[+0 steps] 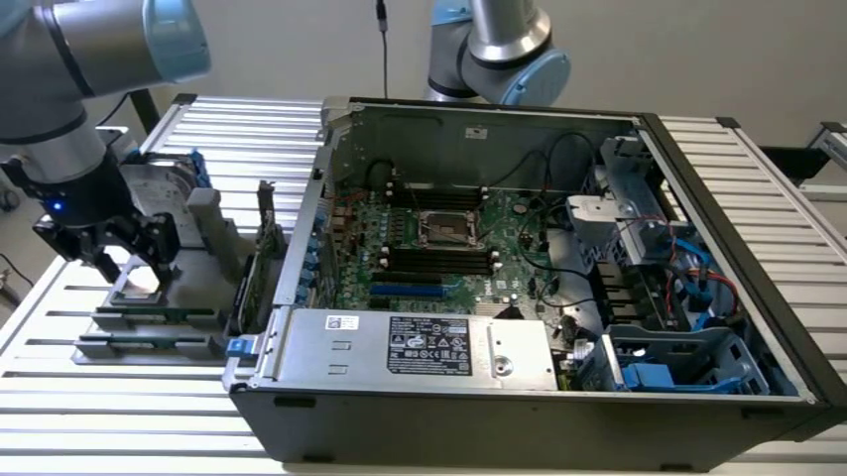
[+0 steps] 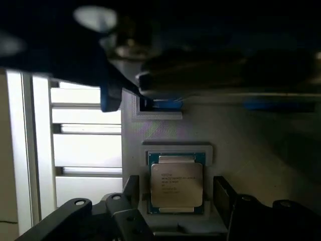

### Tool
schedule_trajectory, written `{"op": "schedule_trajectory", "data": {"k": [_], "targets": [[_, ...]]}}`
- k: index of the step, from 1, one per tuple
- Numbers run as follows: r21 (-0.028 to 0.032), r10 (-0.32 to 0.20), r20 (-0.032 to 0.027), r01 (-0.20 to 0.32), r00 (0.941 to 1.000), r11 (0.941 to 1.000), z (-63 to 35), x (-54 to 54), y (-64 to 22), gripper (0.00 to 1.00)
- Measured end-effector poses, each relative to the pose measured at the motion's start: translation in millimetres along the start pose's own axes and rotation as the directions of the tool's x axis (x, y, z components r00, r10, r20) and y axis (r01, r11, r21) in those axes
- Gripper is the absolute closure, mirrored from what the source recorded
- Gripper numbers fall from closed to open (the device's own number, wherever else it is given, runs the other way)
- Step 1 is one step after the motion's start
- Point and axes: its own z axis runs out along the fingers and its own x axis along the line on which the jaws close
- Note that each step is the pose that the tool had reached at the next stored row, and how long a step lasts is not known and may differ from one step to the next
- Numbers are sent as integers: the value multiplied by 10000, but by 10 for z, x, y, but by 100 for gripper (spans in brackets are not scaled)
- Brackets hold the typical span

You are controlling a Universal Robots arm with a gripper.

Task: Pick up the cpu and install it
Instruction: 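Pick up the cpu and move it towards the insertion slot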

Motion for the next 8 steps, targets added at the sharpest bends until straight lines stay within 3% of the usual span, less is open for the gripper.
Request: {"op": "schedule_trajectory", "data": {"k": [8], "targets": [[-159,3,1,-3,10000,9999,32,0,2,31]]}}
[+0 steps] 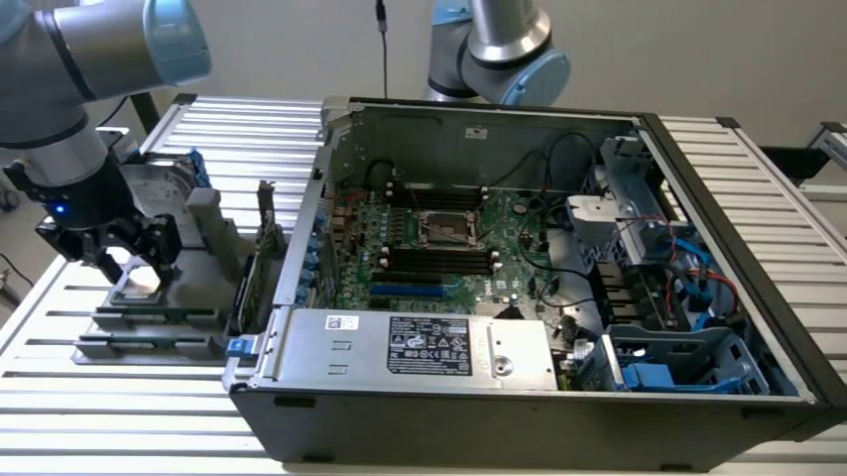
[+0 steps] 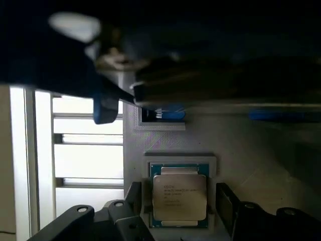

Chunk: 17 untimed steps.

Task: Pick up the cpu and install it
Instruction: 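Pick up the cpu and move it towards the insertion slot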

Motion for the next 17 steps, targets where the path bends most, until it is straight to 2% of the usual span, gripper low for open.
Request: {"op": "schedule_trajectory", "data": {"k": [3,6,12,17], "targets": [[-36,0,1,0,10000,10000,1,0,-1,31],[-126,0,3,0,10000,9999,2,0,-4,31],[-450,7,4,-7,10000,9990,2,0,-37,31],[-641,10,3,-10,10000,9979,1,0,-92,31]]}}
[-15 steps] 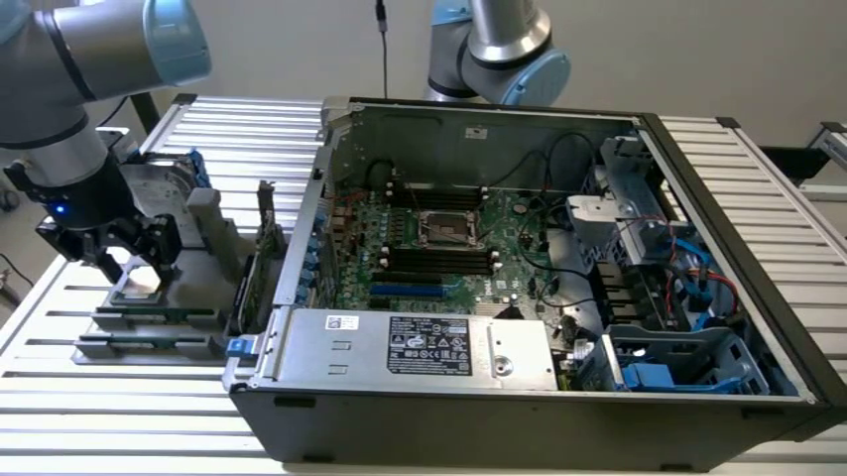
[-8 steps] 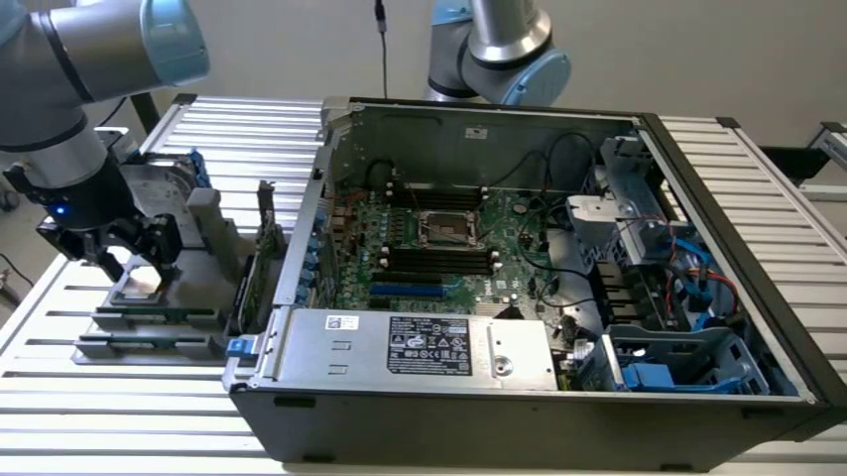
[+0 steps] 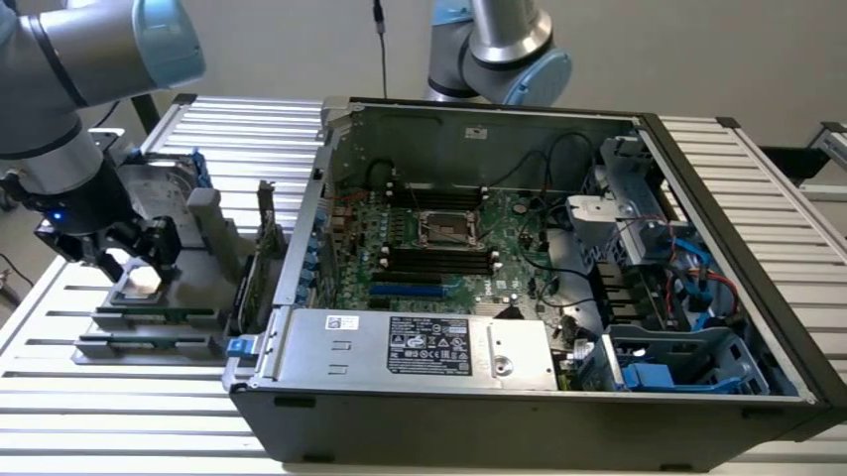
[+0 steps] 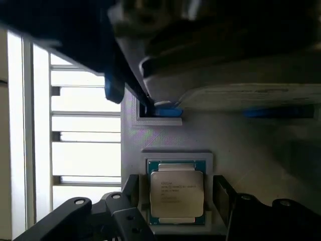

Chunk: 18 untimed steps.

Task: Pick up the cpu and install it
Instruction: 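Pick up the cpu and move it towards the insertion slot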

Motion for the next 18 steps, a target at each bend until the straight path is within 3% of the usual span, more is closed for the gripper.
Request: {"op": "schedule_trajectory", "data": {"k": [4,7,18], "targets": [[-104,2,0,-2,10000,9999,-1,0,-35,31],[-145,2,-3,-2,10000,9999,-2,0,-60,31],[-158,3,-5,-3,10000,9999,1,1,-74,31]]}}
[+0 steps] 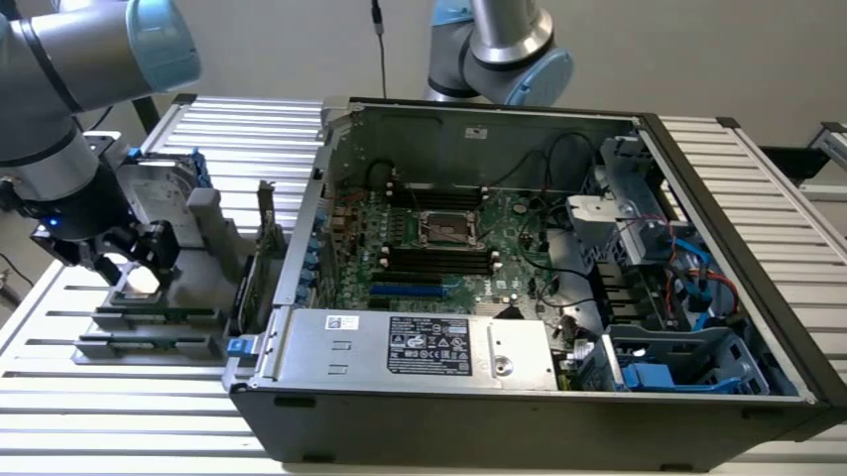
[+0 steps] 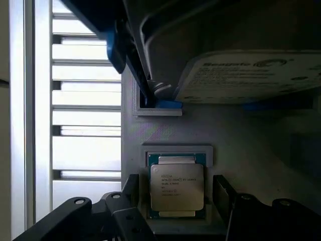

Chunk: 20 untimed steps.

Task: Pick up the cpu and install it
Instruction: 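Pick up the cpu and move it towards the insertion slot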

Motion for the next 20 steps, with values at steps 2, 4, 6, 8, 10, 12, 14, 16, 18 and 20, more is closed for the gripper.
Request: {"op": "schedule_trajectory", "data": {"k": [2,4,6,8,10,12,14,16,18,20], "targets": [[0,0,0,0,10000,10000,3,0,-1,31],[0,0,0,0,10000,10000,7,0,-2,31],[0,0,0,0,10000,10000,15,0,-2,31],[1,0,-1,0,10000,10000,19,0,-3,31],[0,0,0,0,10000,10000,24,0,-3,31],[0,0,-1,0,10000,10000,26,0,-4,31],[1,0,0,0,10000,10000,27,0,-4,31],[0,0,0,0,10000,10000,28,0,-4,33],[-1,0,-1,0,10000,10000,28,0,-4,39],[-6,0,1,0,10000,10000,28,0,-5,45]]}}
